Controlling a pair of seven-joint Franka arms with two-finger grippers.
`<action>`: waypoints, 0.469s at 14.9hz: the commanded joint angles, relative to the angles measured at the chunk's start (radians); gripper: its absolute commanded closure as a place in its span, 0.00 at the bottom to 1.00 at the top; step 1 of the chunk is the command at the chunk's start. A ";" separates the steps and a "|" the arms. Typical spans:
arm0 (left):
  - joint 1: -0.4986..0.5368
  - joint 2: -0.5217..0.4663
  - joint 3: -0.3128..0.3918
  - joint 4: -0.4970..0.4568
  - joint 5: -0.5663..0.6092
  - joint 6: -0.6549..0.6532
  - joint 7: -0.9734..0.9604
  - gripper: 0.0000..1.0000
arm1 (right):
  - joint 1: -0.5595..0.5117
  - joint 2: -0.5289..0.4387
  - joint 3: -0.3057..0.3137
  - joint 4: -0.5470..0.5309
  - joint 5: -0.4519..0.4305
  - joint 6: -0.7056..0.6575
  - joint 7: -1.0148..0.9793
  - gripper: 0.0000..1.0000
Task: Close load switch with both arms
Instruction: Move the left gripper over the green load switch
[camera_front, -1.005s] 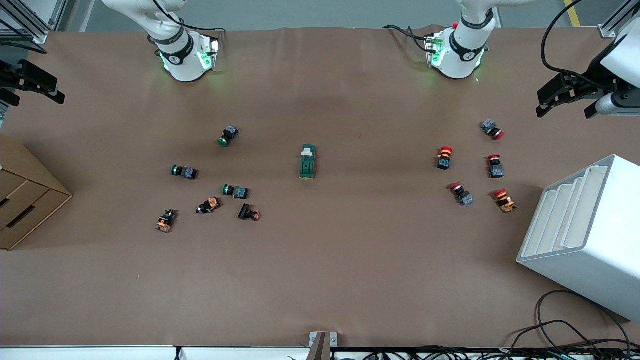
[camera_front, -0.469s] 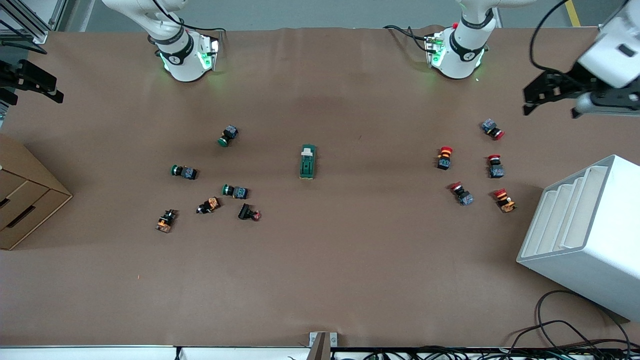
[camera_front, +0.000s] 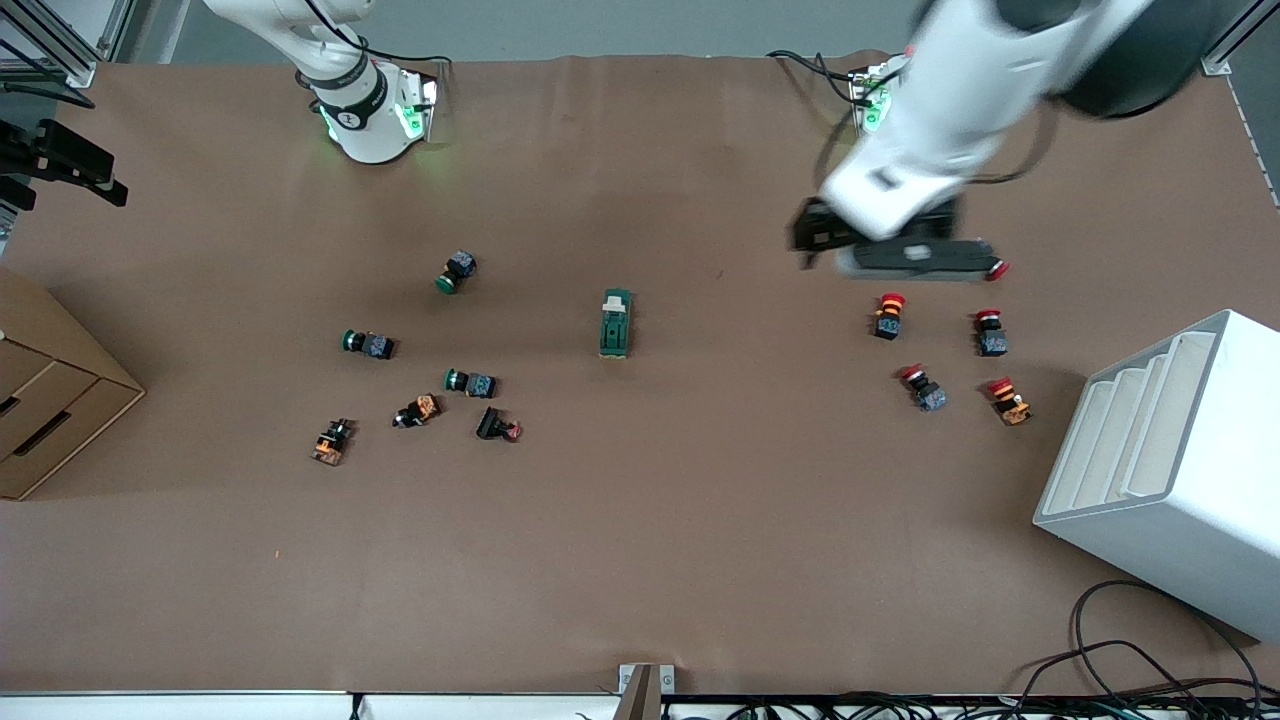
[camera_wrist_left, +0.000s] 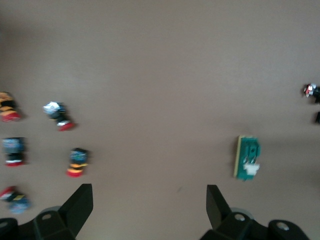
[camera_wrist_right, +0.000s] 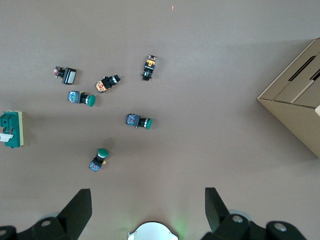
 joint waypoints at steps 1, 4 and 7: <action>-0.138 0.088 -0.002 -0.012 0.103 0.078 -0.231 0.00 | -0.003 -0.028 0.002 -0.026 0.003 0.006 -0.007 0.00; -0.284 0.194 -0.004 -0.013 0.222 0.142 -0.492 0.00 | -0.002 -0.026 0.002 -0.023 0.003 0.002 -0.007 0.00; -0.405 0.286 -0.002 -0.015 0.286 0.254 -0.705 0.00 | -0.002 -0.026 0.002 -0.023 0.003 0.001 -0.007 0.00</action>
